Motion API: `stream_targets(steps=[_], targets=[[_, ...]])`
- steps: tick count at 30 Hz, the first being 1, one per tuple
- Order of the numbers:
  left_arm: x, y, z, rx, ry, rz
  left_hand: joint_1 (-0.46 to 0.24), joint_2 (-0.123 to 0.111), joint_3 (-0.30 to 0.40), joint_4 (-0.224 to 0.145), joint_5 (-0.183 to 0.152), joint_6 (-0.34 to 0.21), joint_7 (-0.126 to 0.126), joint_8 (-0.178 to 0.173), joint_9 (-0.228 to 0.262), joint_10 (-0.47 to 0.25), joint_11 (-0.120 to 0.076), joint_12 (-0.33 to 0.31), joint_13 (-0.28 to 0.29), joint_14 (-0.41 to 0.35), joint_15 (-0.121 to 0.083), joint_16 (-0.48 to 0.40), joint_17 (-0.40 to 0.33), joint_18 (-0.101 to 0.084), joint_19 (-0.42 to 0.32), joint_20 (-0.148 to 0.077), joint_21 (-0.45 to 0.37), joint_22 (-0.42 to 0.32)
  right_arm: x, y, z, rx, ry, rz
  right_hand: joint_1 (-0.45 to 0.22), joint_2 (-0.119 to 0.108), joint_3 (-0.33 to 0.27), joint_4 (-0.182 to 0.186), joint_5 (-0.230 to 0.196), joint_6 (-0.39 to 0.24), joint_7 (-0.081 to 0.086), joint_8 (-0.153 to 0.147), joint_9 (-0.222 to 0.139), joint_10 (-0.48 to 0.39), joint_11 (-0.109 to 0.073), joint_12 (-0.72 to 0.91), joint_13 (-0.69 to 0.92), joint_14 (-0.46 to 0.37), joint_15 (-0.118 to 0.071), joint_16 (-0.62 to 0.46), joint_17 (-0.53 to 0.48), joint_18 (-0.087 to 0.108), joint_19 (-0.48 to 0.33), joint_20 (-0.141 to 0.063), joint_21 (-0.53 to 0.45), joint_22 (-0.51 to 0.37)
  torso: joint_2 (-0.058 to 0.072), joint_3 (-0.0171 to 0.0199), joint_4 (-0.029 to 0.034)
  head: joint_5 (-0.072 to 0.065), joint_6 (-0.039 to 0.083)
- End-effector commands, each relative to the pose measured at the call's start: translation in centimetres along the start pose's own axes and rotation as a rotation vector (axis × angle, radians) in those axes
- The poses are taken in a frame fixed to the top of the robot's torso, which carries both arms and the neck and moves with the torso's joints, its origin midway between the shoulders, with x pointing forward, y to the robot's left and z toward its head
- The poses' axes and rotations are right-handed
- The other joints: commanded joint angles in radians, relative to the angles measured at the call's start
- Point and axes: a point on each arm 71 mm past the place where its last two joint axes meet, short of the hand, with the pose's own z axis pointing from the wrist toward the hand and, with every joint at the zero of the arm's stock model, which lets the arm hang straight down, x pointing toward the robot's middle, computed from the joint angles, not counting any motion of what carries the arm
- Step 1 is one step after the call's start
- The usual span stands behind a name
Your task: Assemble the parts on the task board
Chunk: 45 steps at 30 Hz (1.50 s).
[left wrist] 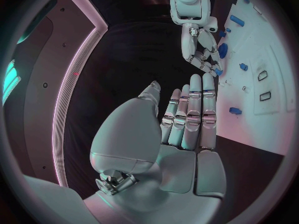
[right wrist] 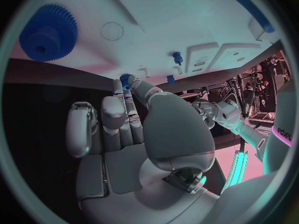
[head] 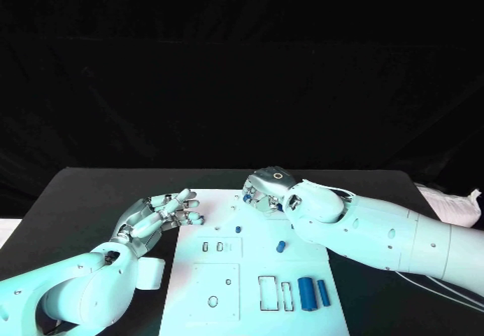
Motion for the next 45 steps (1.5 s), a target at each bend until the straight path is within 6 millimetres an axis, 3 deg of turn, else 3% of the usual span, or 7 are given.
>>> stream_targets(steps=[1,11,29,32,37,40,45], targets=[[0.3,-0.1,0.0,0.003,0.024,-0.015,0.007,-0.001,-0.001,-0.007,-0.003,0.002,0.007,-0.004,-0.001,-0.001,0.004,-0.003,-0.002,-0.006,0.004,-0.003,0.001,0.001,0.006,0.003,0.005,0.002,-0.1,0.1,0.5,0.016,-0.036,-0.010,0.023,0.013,0.006,0.000,0.003,-0.002,0.004,-0.002,0.012,-0.003,-0.001,0.001,0.001,0.020,0.001,0.007,0.001,-0.011,0.003,0.002,0.005,0.001,0.003,0.0000,0.0025,0.000,0.003],[0.4,-0.1,-0.1,0.002,0.026,-0.016,0.007,-0.001,-0.001,-0.007,-0.003,0.002,0.007,-0.004,-0.001,-0.001,0.004,-0.003,-0.002,-0.006,0.004,-0.003,0.001,0.001,0.006,0.003,0.005,0.002,0.4,0.8,1.6,0.014,-0.031,-0.012,0.023,0.010,0.007,0.001,0.003,-0.003,0.006,-0.004,0.013,-0.005,0.001,0.001,0.001,0.020,0.002,0.011,0.004,-0.011,0.002,0.003,0.005,0.002,0.009,-0.0003,0.0080,-0.001,0.004],[0.3,-0.1,-0.1,-0.002,0.026,-0.016,0.007,-0.001,-0.001,-0.007,-0.003,0.002,0.007,-0.004,-0.001,-0.001,0.004,-0.003,-0.002,-0.006,0.004,-0.003,0.001,0.001,0.006,0.003,0.005,0.002,1.3,0.9,2.1,0.029,0.055,-0.034,0.014,-0.007,0.007,0.015,-0.011,-0.010,0.009,-0.012,0.015,-0.017,0.004,0.001,0.001,0.015,0.006,0.019,0.005,-0.011,-0.001,0.008,0.008,0.004,0.011,-0.0026,0.0094,-0.002,0.003],[0.3,-0.1,-0.1,-0.002,0.026,-0.016,0.009,0.000,0.000,-0.009,-0.003,0.002,0.007,-0.005,-0.001,-0.001,0.004,-0.005,-0.001,-0.006,0.005,-0.005,0.003,0.001,0.005,0.004,0.005,0.002,1.3,0.7,2.2,0.040,0.053,-0.037,0.002,-0.024,0.005,0.028,-0.014,-0.036,0.016,-0.019,0.010,-0.045,0.012,-0.001,-0.002,0.004,0.013,-0.001,-0.029,-0.006,-0.021,0.012,-0.004,-0.022,0.011,-0.0028,0.0098,-0.001,0.002],[0.3,-0.1,-0.1,-0.003,0.026,-0.015,0.009,0.000,0.000,-0.009,-0.003,0.002,0.007,-0.005,-0.001,-0.001,0.004,-0.005,-0.001,-0.006,0.005,-0.005,0.003,0.001,0.005,0.004,0.005,0.002,1.0,0.6,2.1,0.047,0.003,-0.028,-0.013,-0.089,-0.022,0.059,-0.021,-0.184,0.064,-0.020,-0.024,-0.215,0.059,0.001,-0.003,-0.044,0.050,-0.118,-0.195,0.025,-0.138,0.043,-0.086,-0.182,0.011,-0.0029,0.0090,-0.001,0.004],[0.3,-0.1,-0.1,-0.004,0.026,-0.016,0.010,0.000,0.000,-0.010,-0.003,0.001,0.007,-0.006,-0.001,-0.002,0.004,-0.006,-0.001,-0.006,0.005,-0.006,0.004,0.001,0.005,0.004,0.005,0.002,0.7,0.6,2.0,0.044,-0.029,-0.019,-0.003,-0.098,-0.040,0.070,-0.022,-0.214,0.066,-0.019,-0.026,-0.249,0.064,0.002,-0.004,-0.055,0.055,-0.155,-0.245,0.035,-0.167,0.048,-0.111,-0.225,0.012,-0.0030,0.0104,-0.002,0.006],[0.2,-0.1,-0.1,-0.005,0.023,-0.014,0.010,0.000,0.000,-0.010,-0.003,0.001,0.007,-0.006,-0.001,-0.002,0.004,-0.006,-0.001,-0.006,0.005,-0.006,0.004,0.001,0.005,0.004,0.005,0.002,0.1,0.5,1.2,0.033,-0.057,0.001,0.010,-0.093,-0.046,0.079,-0.021,-0.210,0.064,-0.014,-0.023,-0.241,0.062,0.009,-0.001,-0.054,0.054,-0.161,-0.253,0.036,-0.166,0.050,-0.115,-0.227,0.012,-0.0023,0.0097,-0.001,0.008]])
